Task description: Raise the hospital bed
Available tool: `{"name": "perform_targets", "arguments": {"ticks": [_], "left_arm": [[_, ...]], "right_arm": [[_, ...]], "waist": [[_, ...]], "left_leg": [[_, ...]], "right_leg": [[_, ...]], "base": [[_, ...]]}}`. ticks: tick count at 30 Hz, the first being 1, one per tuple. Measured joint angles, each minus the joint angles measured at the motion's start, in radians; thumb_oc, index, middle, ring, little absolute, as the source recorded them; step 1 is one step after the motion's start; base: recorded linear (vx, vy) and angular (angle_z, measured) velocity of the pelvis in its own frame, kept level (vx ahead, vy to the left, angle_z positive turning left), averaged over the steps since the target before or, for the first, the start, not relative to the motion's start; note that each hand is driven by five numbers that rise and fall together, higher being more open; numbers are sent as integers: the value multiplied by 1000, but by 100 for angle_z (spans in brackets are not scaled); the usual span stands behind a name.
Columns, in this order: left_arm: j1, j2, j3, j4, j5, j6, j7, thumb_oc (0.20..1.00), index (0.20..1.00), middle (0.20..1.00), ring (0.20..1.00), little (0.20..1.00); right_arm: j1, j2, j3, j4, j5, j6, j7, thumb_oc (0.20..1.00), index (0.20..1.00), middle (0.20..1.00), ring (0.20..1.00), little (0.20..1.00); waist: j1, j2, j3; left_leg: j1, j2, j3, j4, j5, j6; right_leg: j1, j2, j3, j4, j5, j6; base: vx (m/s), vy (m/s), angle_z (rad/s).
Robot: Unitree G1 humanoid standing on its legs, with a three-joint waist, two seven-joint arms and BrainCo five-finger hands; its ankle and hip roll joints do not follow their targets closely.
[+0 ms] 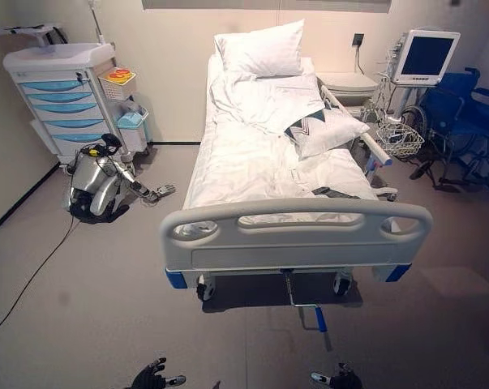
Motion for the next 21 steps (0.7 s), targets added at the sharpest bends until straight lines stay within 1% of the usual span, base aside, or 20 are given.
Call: {"name": "perform_targets", "arguments": {"ticks": [18, 21], "left_arm": [[0, 0, 0, 16, -1, 0, 0, 1000, 1000, 1000, 1000, 1000], [0, 0, 0, 24, -1, 0, 0, 1000, 1000, 1000, 1000, 1000]], "right_arm": [[0, 0, 1, 17, 0, 0, 2, 1000, 1000, 1000, 1000, 1000], [0, 0, 1, 17, 1, 0, 3, 1000, 1000, 1000, 1000, 1000]], "waist": [[0, 1, 2], [0, 1, 13]], "left_leg": [[0, 1, 0, 0, -1, -1], [-5, 1, 0, 0, -1, -1]], "right_leg": [[0, 1, 0, 0, -1, 0], [-5, 0, 0, 0, -1, 0]], "base": [[2, -7, 1], [0, 0, 0]]}}
